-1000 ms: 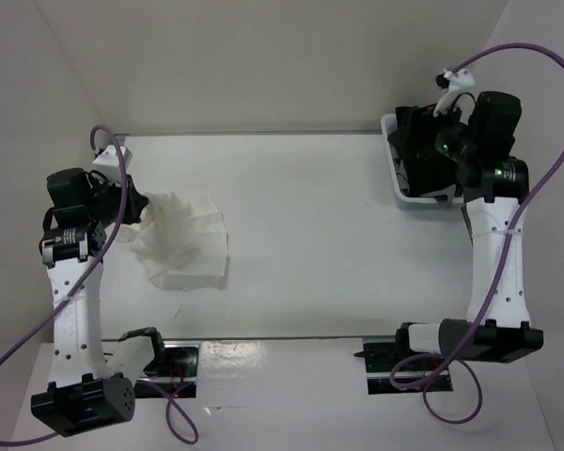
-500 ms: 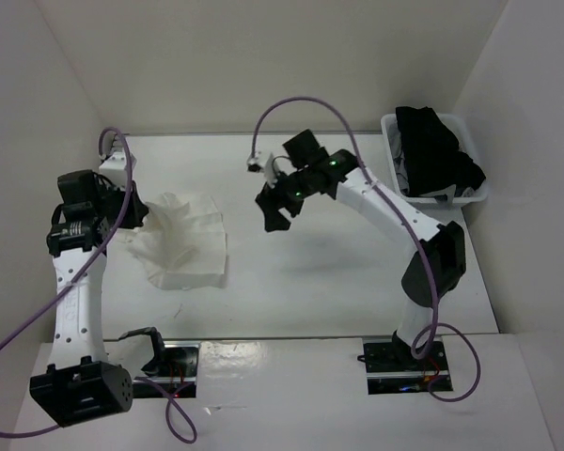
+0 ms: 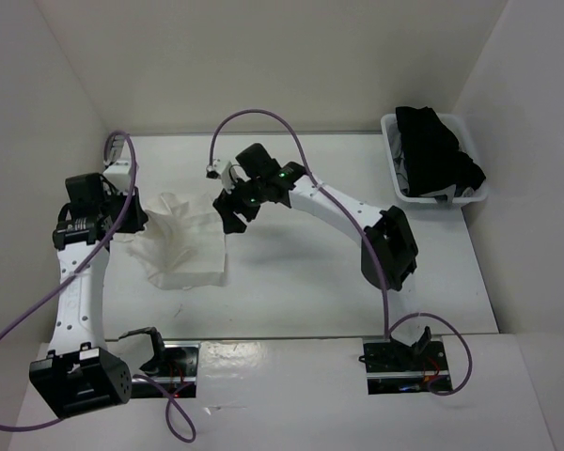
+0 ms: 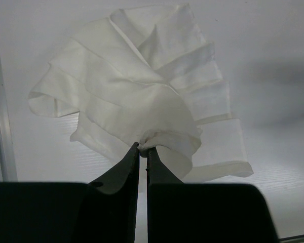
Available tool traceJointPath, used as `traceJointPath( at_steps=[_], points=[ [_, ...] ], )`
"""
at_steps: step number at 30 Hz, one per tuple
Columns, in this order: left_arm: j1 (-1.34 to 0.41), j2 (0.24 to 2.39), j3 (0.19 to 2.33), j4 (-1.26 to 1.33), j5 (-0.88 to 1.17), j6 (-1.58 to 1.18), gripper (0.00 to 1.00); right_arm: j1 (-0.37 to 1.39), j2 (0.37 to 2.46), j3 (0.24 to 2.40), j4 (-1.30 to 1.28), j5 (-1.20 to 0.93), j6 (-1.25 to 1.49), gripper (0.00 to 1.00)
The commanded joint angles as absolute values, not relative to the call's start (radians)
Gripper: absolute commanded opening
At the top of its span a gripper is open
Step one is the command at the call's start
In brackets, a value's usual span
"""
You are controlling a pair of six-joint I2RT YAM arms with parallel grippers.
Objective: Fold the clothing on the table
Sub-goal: Flatten the skirt out
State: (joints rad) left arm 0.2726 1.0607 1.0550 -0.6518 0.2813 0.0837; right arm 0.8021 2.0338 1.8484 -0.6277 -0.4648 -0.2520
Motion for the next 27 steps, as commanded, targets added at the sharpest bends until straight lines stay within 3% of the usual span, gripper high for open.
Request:
traceJointPath(
  at_steps=[1,17,27],
  points=[
    [0.279,1.066,1.039,-0.64,0.288,0.107,0.01,0.81,2.109,1.966,-0.502,-0.394,-0.166,0.78],
    [0.319,1.115,1.048,-0.64,0.287,0.098,0.01,0.931,2.336,2.094,-0.502,-0.463,-0.166,0.72],
    [0.319,1.115,1.048,-0.649,0.287,0.098,0.01,0.942,2.491,2.376,-0.59,-0.491,-0.175,0.68]
  ],
)
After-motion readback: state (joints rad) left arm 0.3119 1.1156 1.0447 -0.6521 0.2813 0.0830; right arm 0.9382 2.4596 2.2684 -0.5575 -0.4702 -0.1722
